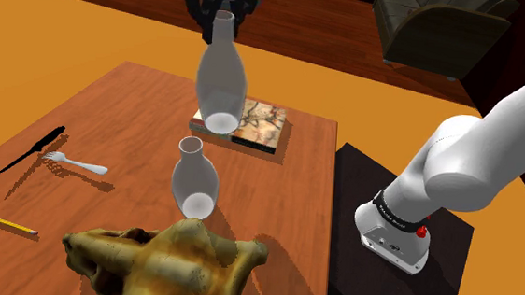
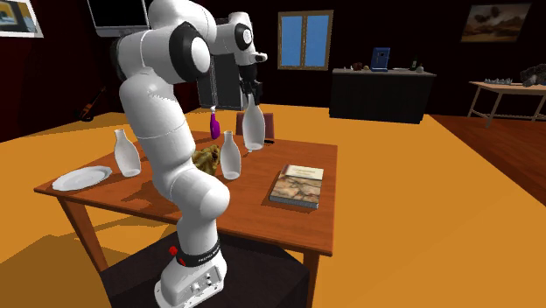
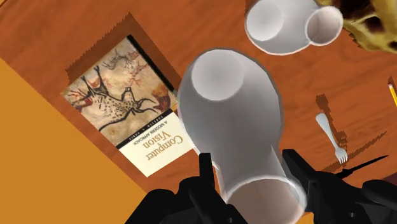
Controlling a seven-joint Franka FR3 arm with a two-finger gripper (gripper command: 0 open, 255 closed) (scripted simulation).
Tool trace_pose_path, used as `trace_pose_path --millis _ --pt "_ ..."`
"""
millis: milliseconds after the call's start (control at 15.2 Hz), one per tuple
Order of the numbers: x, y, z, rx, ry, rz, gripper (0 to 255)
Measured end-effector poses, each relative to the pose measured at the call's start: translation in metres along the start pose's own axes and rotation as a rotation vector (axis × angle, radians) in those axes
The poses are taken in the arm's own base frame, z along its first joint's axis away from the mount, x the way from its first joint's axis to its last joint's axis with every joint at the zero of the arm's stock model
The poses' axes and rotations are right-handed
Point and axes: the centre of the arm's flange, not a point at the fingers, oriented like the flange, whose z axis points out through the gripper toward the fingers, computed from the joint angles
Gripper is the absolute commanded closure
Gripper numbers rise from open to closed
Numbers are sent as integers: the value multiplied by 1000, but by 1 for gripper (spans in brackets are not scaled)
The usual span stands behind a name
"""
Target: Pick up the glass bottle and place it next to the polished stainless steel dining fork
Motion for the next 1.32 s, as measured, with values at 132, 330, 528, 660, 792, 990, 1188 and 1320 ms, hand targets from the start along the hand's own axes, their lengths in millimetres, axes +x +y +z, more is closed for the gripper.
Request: trace_pose_path --millis 132,330,528,660,792,990,1188,1320 --pt "6 -23 10 0 0 0 255" --pt "10 -58 25 1 0 0 255" --pt "18 -93 44 1 1 -1 255" --pt "20 -118 51 1 0 -1 255" --pt "24 -143 62 1 0 0 255" --pt "30 -180 74 2 0 0 255" --pt "38 -213 92 2 0 0 255" --pt "41 -232 103 2 0 0 255"
